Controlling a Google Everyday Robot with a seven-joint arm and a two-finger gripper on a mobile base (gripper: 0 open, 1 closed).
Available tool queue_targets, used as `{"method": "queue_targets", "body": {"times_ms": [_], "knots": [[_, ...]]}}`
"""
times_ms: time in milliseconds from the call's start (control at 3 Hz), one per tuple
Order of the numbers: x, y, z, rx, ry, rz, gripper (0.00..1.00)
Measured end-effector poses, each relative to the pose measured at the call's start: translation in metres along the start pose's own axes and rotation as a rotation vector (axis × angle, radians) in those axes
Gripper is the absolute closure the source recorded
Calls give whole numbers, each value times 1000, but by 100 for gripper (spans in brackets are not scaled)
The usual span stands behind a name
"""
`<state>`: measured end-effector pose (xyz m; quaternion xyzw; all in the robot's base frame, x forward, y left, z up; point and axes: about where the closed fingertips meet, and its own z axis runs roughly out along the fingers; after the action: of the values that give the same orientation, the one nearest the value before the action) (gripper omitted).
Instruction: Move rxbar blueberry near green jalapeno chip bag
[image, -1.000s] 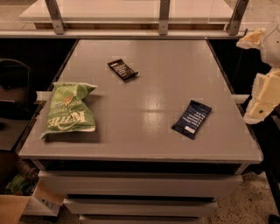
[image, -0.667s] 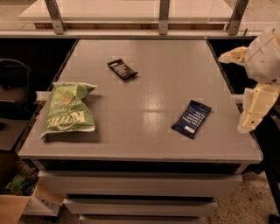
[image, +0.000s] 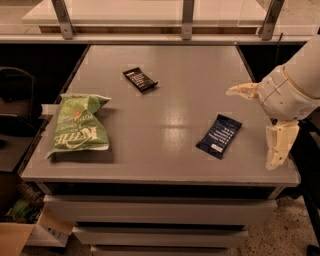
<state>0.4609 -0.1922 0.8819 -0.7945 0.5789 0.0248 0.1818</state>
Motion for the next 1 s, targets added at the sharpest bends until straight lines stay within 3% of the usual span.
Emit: {"method": "queue_targets", "body": {"times_ms": [333,667,1000], "knots": [[0,0,0,0,0,0,0],[-13,-9,11,12,40,-141,0],[-27,-24,29,13,108,-340,0]]}}
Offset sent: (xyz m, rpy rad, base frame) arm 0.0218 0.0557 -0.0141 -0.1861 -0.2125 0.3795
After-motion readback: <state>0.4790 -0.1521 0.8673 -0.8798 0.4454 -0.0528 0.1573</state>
